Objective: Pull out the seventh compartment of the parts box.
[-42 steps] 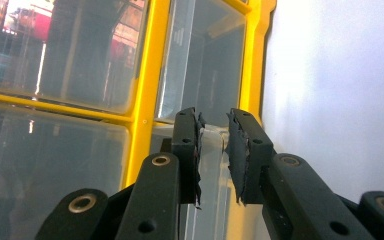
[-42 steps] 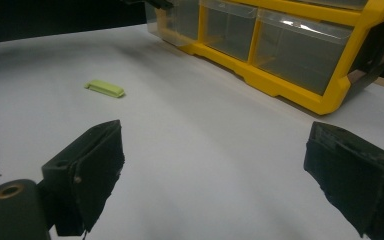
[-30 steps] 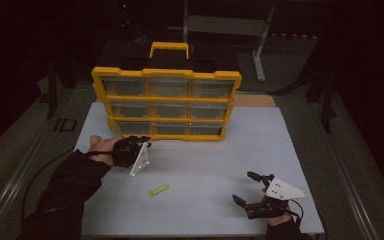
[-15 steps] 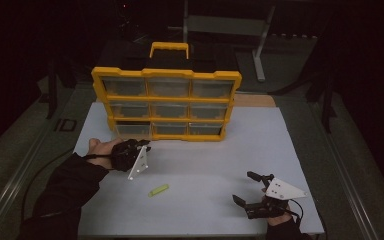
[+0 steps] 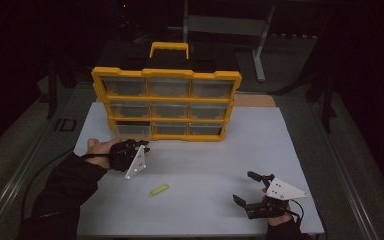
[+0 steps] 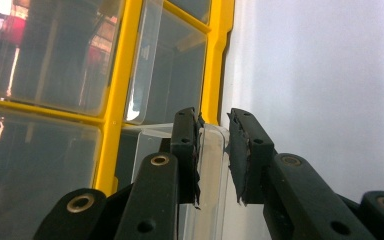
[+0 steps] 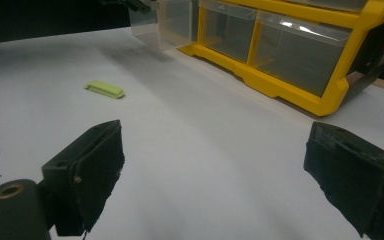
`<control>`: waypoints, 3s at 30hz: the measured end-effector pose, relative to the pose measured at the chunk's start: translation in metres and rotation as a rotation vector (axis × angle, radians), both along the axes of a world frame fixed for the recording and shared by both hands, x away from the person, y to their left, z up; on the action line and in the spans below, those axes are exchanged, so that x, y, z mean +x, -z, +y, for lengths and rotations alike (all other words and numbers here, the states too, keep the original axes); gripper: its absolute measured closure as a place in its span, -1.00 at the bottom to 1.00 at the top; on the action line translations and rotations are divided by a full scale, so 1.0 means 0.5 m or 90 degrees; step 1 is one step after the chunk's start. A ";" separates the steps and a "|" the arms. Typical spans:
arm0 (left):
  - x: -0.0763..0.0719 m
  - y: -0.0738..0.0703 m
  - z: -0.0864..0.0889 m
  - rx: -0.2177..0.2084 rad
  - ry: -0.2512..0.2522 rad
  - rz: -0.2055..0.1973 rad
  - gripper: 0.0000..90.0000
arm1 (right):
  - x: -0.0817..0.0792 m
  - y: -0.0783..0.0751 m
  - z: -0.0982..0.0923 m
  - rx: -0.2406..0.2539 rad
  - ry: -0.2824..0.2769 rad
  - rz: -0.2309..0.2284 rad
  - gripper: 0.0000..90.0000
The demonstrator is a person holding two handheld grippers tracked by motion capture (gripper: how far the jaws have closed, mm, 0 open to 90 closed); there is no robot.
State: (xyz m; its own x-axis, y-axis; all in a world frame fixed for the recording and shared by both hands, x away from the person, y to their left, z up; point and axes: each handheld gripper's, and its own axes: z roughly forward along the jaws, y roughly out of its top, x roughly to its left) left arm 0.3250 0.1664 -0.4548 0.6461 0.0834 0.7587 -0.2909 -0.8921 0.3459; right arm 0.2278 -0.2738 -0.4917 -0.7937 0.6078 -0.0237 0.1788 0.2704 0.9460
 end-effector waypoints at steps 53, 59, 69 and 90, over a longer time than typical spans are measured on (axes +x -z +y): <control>-0.008 -0.117 0.131 -0.547 -0.239 0.264 -0.99 | 0.004 0.001 -0.001 0.002 0.002 0.008 -0.80; -0.037 -0.110 0.152 -0.569 -0.256 0.259 -0.99 | 0.004 0.001 -0.003 0.006 0.004 0.011 -0.80; -0.084 -0.088 0.168 -0.587 -0.269 0.251 -0.99 | 0.004 -0.001 -0.003 0.006 0.004 0.011 -0.80; -0.157 -0.001 0.180 -0.598 -0.280 0.269 -0.99 | 0.002 -0.003 0.001 0.003 0.000 0.007 -0.80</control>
